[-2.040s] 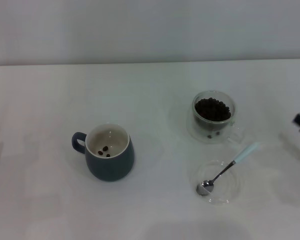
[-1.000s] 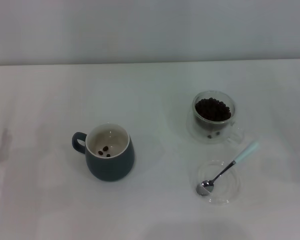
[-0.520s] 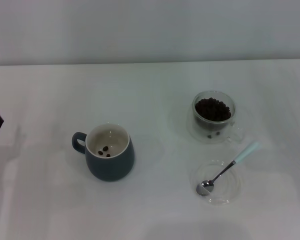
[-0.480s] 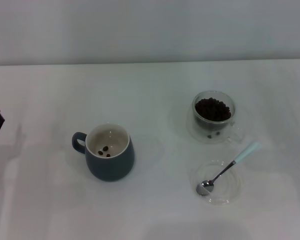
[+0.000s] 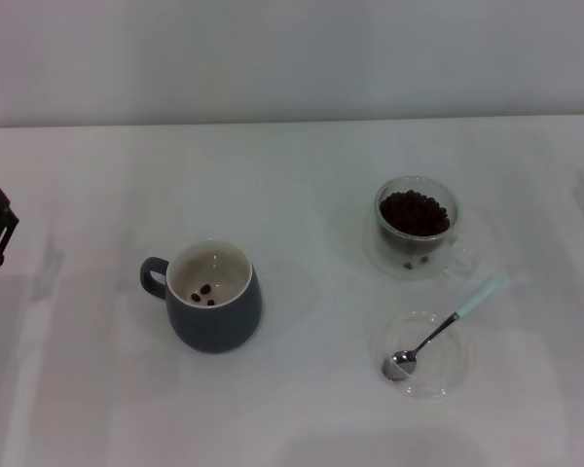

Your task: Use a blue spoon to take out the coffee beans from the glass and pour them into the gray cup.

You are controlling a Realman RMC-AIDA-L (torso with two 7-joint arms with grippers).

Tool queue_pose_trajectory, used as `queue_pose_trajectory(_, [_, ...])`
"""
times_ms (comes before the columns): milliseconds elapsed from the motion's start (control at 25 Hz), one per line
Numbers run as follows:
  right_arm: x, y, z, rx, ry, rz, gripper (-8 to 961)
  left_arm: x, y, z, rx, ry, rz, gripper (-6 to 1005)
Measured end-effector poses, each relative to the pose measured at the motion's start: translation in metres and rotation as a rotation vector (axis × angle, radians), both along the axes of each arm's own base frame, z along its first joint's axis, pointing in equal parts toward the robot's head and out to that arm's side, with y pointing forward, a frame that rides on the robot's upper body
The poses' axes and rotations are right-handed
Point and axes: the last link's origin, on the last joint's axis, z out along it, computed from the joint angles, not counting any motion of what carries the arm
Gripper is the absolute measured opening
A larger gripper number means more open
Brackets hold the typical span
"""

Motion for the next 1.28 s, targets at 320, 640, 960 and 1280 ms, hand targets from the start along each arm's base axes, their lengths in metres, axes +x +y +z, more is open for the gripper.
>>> queue_pose_trajectory(320, [-0.01, 0.007, -0.002, -0.056, 0.05, 0.07, 876, 0.005, 0.001, -0.001, -0.003, -0.001, -0.021, 883])
queue_pose_trajectory(640, [-0.019, 0.019, 0.002, -0.075, 0.04, 0.115, 876, 0.007, 0.0, -0.004, -0.002, -0.017, -0.024, 883])
queue_pose_trajectory(960, [-0.02, 0.02, 0.001, -0.068, 0.052, 0.109, 875, 0.011, 0.002, -0.003, -0.003, -0.011, -0.047, 883])
queue_pose_trajectory(1280, [-0.015, 0.014, -0.003, -0.076, 0.065, 0.095, 875, 0.012, -0.001, -0.003, -0.011, 0.005, -0.072, 883])
